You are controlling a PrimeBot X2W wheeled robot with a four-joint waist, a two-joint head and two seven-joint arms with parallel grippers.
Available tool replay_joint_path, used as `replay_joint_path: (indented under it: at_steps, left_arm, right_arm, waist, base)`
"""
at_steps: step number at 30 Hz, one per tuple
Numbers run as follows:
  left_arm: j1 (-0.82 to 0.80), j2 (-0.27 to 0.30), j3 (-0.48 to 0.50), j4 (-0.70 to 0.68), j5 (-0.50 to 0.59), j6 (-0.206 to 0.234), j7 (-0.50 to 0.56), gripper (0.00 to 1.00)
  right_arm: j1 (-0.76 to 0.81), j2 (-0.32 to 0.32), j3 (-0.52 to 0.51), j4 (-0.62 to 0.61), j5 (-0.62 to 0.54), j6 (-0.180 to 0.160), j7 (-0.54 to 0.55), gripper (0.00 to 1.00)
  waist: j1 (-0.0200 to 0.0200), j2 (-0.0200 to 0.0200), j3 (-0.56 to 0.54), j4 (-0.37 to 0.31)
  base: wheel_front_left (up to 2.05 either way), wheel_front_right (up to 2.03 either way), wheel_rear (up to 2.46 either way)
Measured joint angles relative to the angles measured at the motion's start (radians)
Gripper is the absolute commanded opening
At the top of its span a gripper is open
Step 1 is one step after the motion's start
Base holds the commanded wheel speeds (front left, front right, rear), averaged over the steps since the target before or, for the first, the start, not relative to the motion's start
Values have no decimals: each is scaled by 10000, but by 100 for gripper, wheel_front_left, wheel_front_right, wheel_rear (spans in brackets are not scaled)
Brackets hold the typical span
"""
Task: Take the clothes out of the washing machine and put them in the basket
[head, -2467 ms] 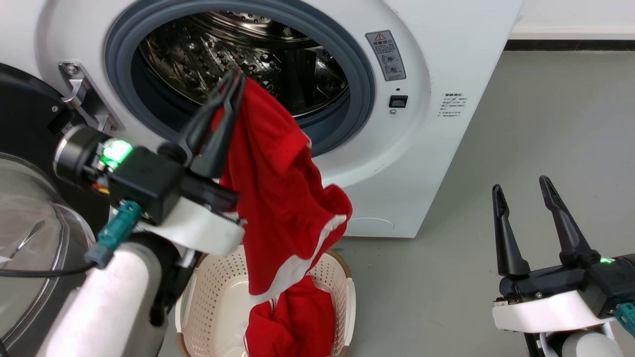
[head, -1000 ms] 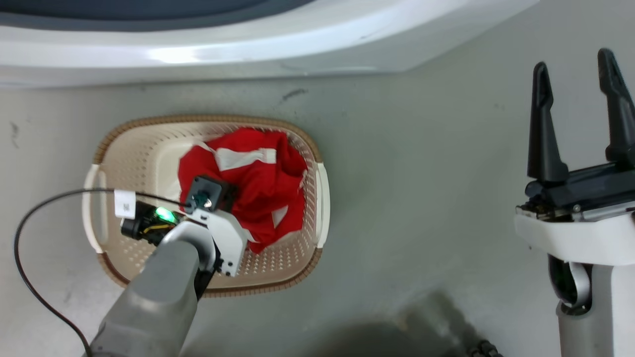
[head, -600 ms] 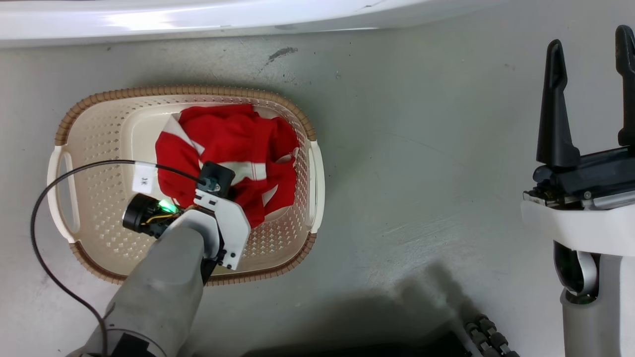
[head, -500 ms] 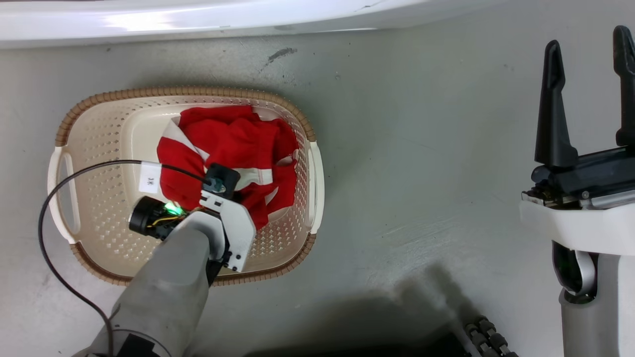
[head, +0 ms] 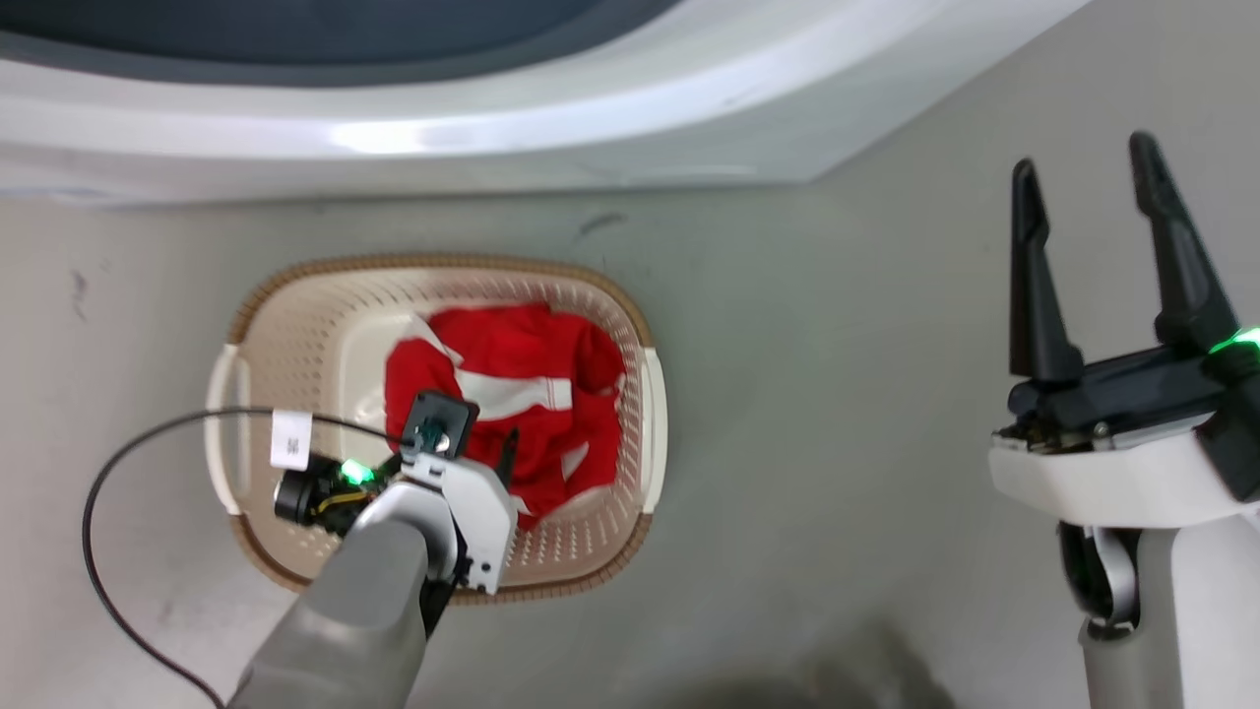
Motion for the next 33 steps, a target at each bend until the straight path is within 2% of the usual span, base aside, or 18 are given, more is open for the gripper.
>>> replay_joint_path:
  at_steps: [9,17,24,33]
  left_arm:
    - [2114,314,857,-3223,59,644,-42,100]
    - [3658,309,2002,-6025,502,1085,-42,100]
    - [4888,71,2928,-8289,1064,1174,-42,100]
    - [6159,-316,3975,-10493,1647,1229,-42,100]
  right_arm:
    - [848,0,82,232,-65,-2,-2,100]
    - [1521,0,2,357,-207,-2,-2,100]
    - [2088,-2,-12,497,-219,-2,-2,100]
    - [2592,-2,-88,585,-82,0,-2,100]
  waist:
    - [-1,0,-1871,318]
    - [-2,0,-3216,743]
    - [-3,0,-4205,1075]
    - [-2,0,-5208,1299]
  base:
    - [0,0,0]
    - [0,0,0]
    - [0,0,0]
    - [0,0,0]
